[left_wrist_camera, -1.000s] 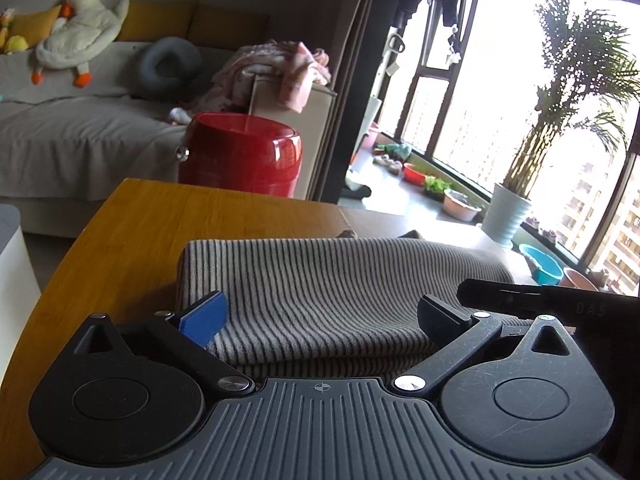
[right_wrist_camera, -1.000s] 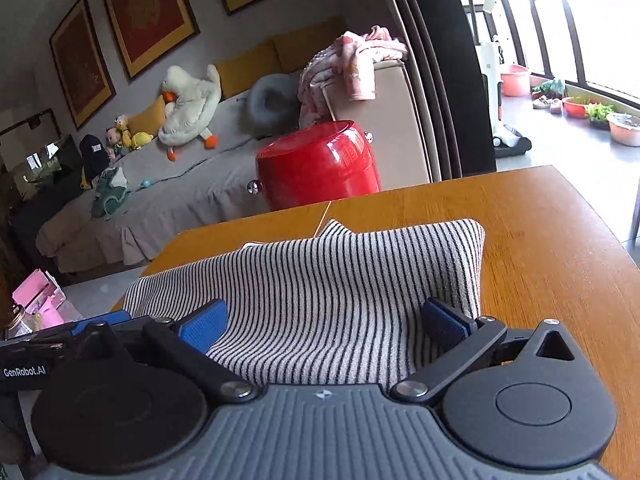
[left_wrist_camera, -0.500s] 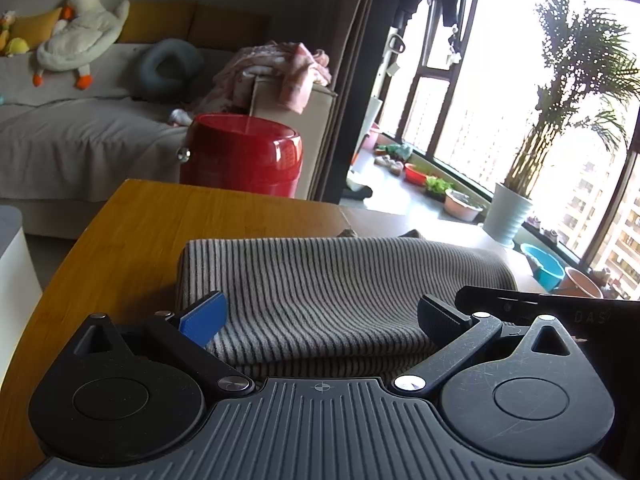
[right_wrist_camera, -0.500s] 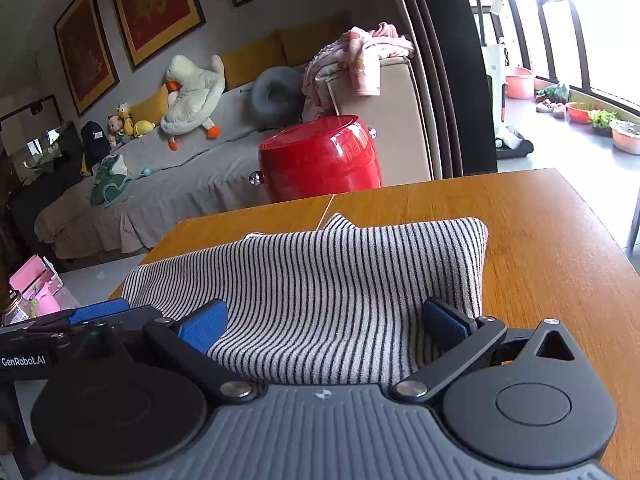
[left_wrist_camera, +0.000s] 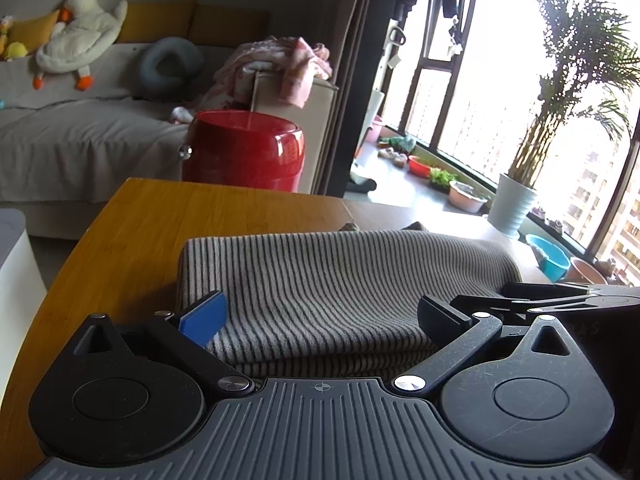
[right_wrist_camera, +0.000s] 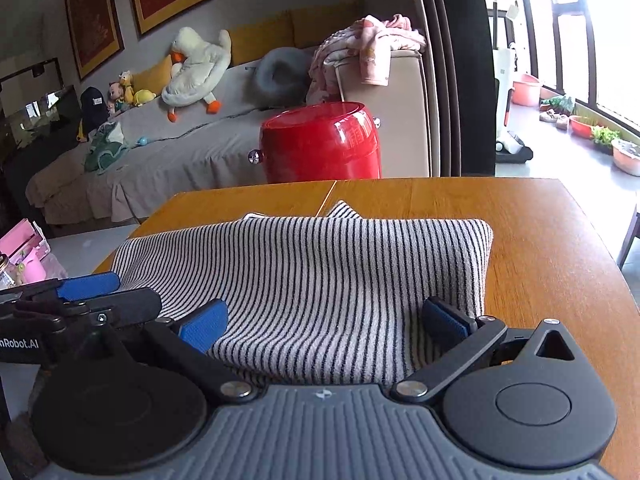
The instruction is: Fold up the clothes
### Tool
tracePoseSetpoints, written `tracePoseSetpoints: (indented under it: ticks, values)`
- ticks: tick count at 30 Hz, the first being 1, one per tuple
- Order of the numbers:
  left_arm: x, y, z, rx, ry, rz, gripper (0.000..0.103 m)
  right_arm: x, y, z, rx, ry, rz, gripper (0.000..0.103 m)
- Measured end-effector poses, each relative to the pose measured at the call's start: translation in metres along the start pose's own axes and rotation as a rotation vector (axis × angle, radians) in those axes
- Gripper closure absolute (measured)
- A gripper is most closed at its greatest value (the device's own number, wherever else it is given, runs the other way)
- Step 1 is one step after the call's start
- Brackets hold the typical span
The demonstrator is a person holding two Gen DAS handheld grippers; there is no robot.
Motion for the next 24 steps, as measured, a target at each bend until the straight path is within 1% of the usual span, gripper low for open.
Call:
tracePoseSetpoints:
  ticks: [2,6,12,18,20,24]
  values:
    - [0.0012,0.0001,-0.0008,-0.011,0.011,0.007,0.000,-0.0009,0.0000,-0.0002,-0.014,-0.012,0.001,0.000]
    - [0.0031,0.0014,-0.0025,-0.030,0.032,0.018,0.000,-0.0071,0.0001,-0.0020,-0.023,-0.054,-0.023,0.000]
    - [0.0015,0.0014,-0.0039,-0.040,0.029,0.009,0.000,-0.0029,-0.0054,-0.0028,0.015,-0.019,-0.016,0.000]
    - [-0.0006,0.0008,-0.0052,-0.049,0.022,-0.010,0.000,-0.0038,-0.0074,-0.0023,0.032,-0.024,-0.044,0.001]
    - [-0.0005,0.0009,-0.0055,-0.052,0.025,-0.011,0.000,-0.0028,-0.0084,-0.0026,0.036,-0.019,-0.048,0.003]
    - [0.0009,0.0009,-0.0069,-0.052,0.033,-0.005,0.000,-0.0009,-0.0094,-0.0022,0.036,-0.021,-0.074,0.011]
Point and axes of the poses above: each gripper's, at about its wrist camera, not at the fingertips, and y roughly the way its jaws point, x to its right, z to its top, the point moved 5 cm from there along y, roughly the way its jaws point, and after that the axes turned 1 degree about -z, right-handed, at the moved point
